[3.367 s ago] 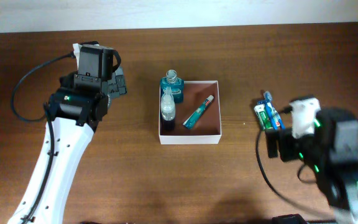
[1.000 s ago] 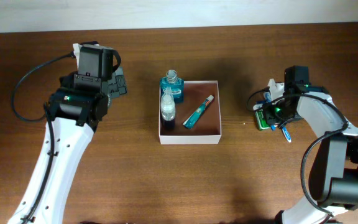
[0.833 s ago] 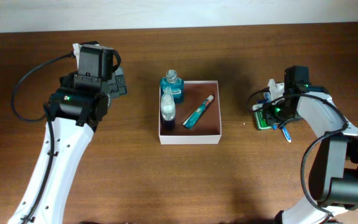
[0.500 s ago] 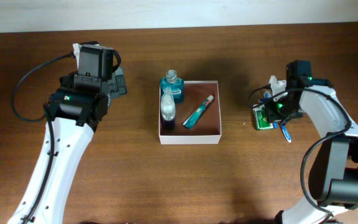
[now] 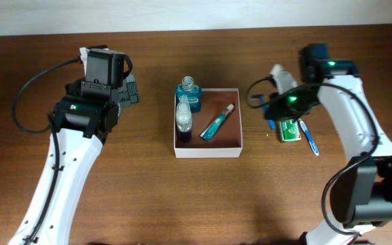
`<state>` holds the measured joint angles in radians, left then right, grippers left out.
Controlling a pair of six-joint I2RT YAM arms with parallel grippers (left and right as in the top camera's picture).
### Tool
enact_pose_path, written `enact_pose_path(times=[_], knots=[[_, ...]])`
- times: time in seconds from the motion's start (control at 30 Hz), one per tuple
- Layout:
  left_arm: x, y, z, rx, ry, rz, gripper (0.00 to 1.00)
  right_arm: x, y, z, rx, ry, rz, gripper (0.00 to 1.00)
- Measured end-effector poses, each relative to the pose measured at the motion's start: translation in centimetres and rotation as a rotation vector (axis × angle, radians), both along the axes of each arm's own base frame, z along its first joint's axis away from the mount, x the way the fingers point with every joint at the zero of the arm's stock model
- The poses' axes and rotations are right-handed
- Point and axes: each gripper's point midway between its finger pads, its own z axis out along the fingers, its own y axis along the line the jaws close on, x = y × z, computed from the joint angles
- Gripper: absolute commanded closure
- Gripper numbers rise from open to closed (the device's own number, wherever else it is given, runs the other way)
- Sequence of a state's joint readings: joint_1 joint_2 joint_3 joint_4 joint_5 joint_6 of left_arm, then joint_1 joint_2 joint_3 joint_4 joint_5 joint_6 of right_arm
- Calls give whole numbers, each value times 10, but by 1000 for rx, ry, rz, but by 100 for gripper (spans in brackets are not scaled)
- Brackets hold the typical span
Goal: Pack container
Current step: 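Carry the blue razor with right gripper into the box and release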
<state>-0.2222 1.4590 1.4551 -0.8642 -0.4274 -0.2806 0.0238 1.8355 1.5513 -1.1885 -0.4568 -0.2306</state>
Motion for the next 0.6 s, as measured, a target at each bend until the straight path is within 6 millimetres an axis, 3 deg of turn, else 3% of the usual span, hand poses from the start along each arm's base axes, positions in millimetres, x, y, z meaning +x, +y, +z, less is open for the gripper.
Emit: enact_pose_path(times=[0.1, 0.37, 0.6], knots=[[0, 0, 0, 0, 0, 0, 1, 0, 31, 5, 50, -19, 48, 96], [0, 0, 0, 0, 0, 0, 1, 16, 93, 16, 117, -127, 98, 95], [0, 0, 0, 0, 0, 0, 1, 17, 115, 12, 49, -142, 61, 83]])
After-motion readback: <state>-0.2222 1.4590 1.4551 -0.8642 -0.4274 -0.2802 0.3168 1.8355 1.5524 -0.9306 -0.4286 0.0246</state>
